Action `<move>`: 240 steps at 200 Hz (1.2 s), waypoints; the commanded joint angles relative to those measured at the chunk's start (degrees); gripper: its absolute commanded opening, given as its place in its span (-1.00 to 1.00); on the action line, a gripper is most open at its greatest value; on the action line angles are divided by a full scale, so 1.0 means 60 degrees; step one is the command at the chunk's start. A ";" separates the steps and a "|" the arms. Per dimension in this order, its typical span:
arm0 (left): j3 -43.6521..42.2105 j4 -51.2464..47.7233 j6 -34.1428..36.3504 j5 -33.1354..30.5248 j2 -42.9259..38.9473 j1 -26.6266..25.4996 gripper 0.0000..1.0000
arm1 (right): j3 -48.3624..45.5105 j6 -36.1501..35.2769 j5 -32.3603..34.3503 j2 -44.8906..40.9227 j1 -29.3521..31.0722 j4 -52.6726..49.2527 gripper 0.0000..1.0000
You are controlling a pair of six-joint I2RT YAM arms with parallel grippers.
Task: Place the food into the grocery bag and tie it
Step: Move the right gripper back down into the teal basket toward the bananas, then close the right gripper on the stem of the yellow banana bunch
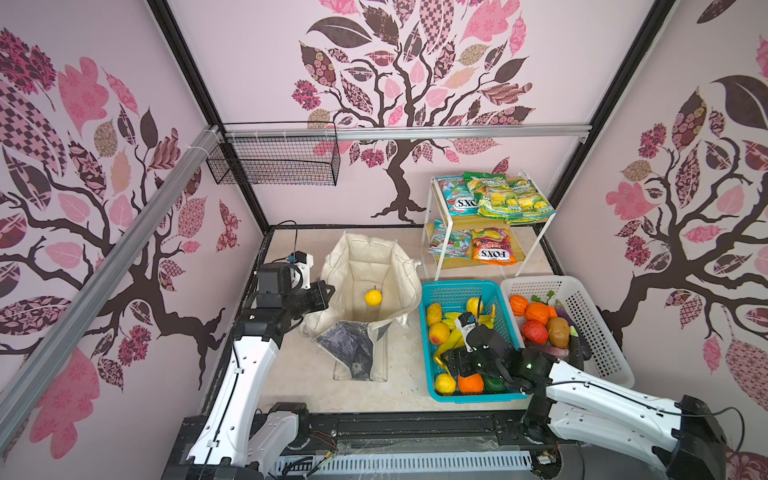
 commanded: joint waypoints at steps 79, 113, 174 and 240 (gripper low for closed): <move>-0.0264 0.0206 0.0004 0.0094 -0.0026 -0.0058 -1.00 | -0.0472 -0.0002 -0.0877 -0.0901 0.0042 0.1144 0.62; -0.0246 0.0193 0.0004 0.0119 0.0047 -0.0064 -1.00 | -0.0591 0.0032 -0.0331 -0.0527 0.0060 0.1103 0.56; -0.0240 0.0179 0.0004 0.0097 0.0046 -0.0067 -1.00 | -0.1020 0.0015 -0.0036 0.0473 0.0055 0.2035 0.39; -0.0238 0.0181 0.0011 0.0094 0.0029 -0.0055 -1.00 | -0.1410 -0.0104 0.0162 0.0437 0.0063 0.2393 -0.06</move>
